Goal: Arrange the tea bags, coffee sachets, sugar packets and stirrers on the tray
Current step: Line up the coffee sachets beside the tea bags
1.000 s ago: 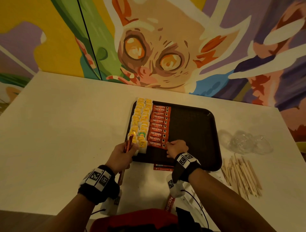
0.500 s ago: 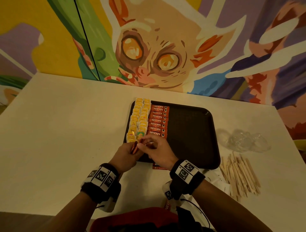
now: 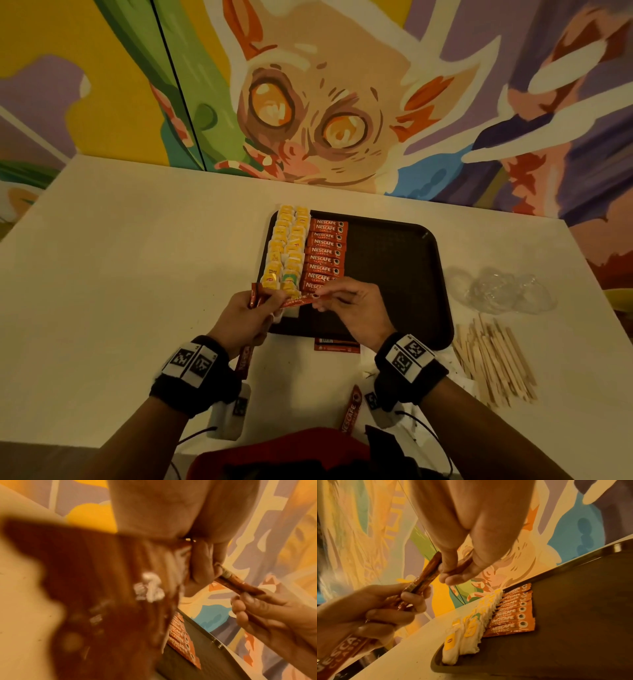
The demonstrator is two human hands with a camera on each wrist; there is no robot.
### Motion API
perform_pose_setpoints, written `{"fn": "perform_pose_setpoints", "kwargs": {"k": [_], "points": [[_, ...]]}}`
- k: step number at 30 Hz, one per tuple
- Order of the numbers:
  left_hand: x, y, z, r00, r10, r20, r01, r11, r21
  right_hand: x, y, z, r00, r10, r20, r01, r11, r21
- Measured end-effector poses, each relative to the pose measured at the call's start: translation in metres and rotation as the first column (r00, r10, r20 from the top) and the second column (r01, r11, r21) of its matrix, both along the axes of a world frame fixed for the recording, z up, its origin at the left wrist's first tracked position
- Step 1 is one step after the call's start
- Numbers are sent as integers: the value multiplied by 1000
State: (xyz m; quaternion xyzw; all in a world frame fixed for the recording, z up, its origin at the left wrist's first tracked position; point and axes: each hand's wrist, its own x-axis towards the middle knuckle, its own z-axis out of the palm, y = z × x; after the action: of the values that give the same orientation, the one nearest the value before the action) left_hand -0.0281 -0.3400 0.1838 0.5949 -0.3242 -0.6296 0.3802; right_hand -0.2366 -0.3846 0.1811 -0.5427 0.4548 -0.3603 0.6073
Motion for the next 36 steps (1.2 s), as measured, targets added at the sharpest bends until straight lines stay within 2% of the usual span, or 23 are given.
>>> {"fn": "perform_pose_setpoints", "kwargs": {"k": [2, 6, 8, 10, 17, 23, 26, 30, 36], "points": [[-1, -1, 0, 1000, 17, 15, -16, 999, -39, -3, 1, 1, 1000, -4, -5, 4, 999, 34], [-5, -4, 1, 964, 46, 263, 17, 973, -232, -4, 6, 2, 996, -20, 84, 4, 984, 181], [-6, -4, -1, 950, 70, 305, 28, 952, -305, -2, 8, 2, 992, -62, 111, 35, 972, 233], [-7, -3, -3, 945, 104, 310, 5, 944, -330, 1, 10, 1, 994, -99, 53, 86, 975, 205], [-11, 0, -9, 946, 173, 275, -69, 934, -349, -1, 13, -8, 989, -123, -81, 139, 962, 237], [-13, 5, -20, 963, 150, 224, -89, 962, -260, -4, 14, -16, 981, -119, -151, 160, 943, 293], [-12, 6, -23, 954, 144, 262, -83, 969, -231, -9, 11, -22, 968, -146, -203, 207, 926, 317], [-10, 8, -23, 942, 150, 301, -81, 970, -231, -18, 3, -35, 921, -196, -335, 315, 883, 349], [-8, 10, -22, 946, 109, 304, -41, 974, -222, -19, -7, -49, 844, -166, -510, 396, 834, 384]]}}
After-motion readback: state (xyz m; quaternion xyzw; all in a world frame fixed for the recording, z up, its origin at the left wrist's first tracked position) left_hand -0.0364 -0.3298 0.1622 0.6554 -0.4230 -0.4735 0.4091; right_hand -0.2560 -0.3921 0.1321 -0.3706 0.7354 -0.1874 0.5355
